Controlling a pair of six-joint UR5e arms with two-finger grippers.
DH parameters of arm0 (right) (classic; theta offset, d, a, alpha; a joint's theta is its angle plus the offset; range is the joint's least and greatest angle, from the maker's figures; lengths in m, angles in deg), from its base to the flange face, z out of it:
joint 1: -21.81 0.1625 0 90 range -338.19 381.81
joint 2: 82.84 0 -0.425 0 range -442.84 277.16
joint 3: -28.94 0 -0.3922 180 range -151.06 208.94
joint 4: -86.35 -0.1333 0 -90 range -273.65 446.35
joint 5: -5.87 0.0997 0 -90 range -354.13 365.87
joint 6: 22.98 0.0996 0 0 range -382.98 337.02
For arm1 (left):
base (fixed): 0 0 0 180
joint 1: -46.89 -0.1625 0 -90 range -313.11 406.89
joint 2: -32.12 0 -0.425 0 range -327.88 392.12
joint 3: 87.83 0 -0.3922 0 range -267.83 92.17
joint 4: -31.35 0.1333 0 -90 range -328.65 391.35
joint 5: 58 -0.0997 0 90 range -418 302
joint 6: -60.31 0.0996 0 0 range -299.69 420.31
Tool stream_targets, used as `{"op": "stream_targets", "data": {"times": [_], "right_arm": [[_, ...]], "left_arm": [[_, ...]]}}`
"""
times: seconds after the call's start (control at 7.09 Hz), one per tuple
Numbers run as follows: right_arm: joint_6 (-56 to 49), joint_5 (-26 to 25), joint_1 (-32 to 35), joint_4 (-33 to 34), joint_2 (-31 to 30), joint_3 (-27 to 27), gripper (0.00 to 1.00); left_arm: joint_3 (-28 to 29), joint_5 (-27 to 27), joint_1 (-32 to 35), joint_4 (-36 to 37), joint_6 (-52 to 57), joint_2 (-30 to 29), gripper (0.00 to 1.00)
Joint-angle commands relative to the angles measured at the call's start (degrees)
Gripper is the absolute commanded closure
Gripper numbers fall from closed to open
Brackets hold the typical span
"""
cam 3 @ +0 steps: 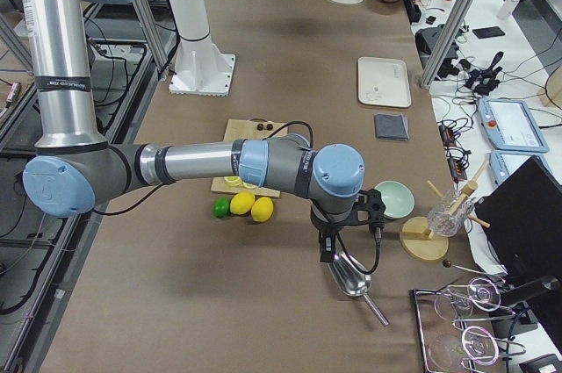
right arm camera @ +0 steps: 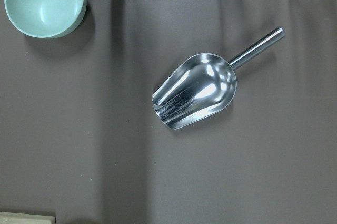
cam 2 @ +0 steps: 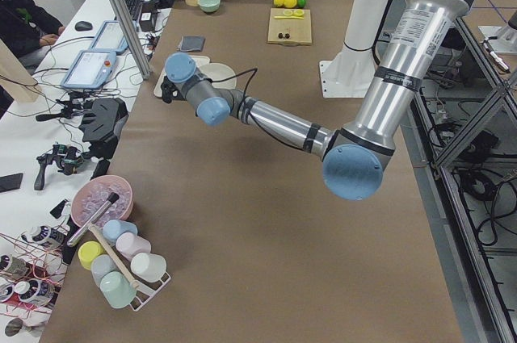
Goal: Place red cherry on plate
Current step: 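Slide the white plate with the left gripper to the table center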
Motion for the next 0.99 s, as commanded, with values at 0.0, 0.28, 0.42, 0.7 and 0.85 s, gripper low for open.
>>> {"op": "stream_targets", "data": {"times": [0.0,0.28,0.42,0.7,0.85], "right_arm": [[0.1,-0.3,0.1,0.5,0.0,0.1,0.0],[0.1,-0.3,0.1,0.6,0.2,0.1,0.0],[0.1,-0.3,0.1,0.6,0.2,0.0,0.0],[0.1,-0.2,0.1,0.5,0.0,0.1,0.0],[0.1,-0.2,0.2,0.6,0.0,0.3,0.0]], "left_arm": [[-8.5,-17.0,-11.8,21.2,-3.4,-10.1,1.0],[-10.0,-20.9,-18.8,23.5,-10.1,-13.0,1.0],[-10.2,-22.4,-21.0,23.4,-12.0,-13.7,1.0],[-8.9,-27.9,-28.2,20.7,-15.9,-13.1,1.0],[-7.7,-29.9,-30.1,17.3,-16.5,-12.7,1.0]]}}
